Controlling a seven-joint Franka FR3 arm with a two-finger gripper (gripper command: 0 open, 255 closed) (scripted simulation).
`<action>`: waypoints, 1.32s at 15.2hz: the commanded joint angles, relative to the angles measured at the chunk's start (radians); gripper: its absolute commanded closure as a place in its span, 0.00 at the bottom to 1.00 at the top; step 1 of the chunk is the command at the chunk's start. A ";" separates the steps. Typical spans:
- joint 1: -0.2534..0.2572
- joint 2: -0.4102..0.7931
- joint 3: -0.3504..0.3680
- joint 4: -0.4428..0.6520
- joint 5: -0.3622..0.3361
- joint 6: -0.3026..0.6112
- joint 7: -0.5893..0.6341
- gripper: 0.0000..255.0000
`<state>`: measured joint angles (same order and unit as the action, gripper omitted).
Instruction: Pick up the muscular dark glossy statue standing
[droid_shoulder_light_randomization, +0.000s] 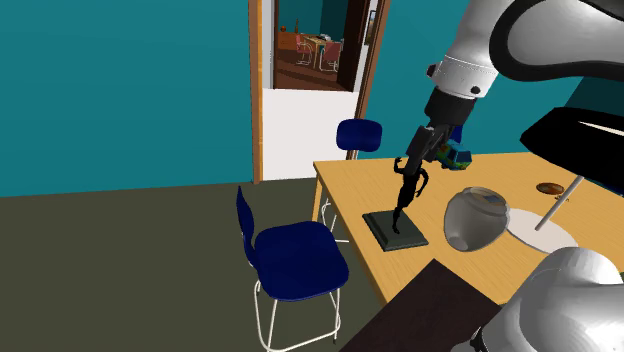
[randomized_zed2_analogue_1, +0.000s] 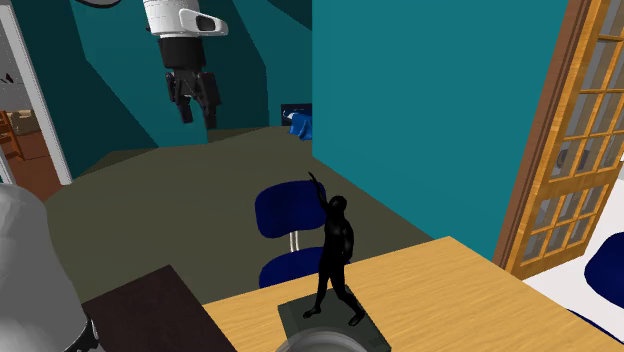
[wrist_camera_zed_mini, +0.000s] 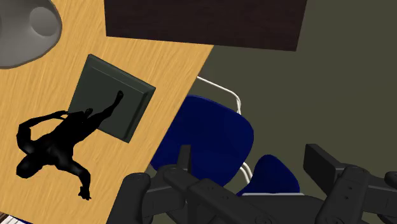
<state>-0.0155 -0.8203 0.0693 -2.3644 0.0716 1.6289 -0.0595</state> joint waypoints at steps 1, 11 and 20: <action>0.000 0.000 0.000 0.000 0.000 0.000 0.000 0.00; -0.078 0.184 -0.137 0.005 -0.165 0.148 -0.185 0.00; -0.138 0.417 -0.249 0.104 -0.276 0.281 -0.327 0.00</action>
<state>-0.1497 -0.4351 -0.1711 -2.2744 -0.1945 1.8920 -0.3755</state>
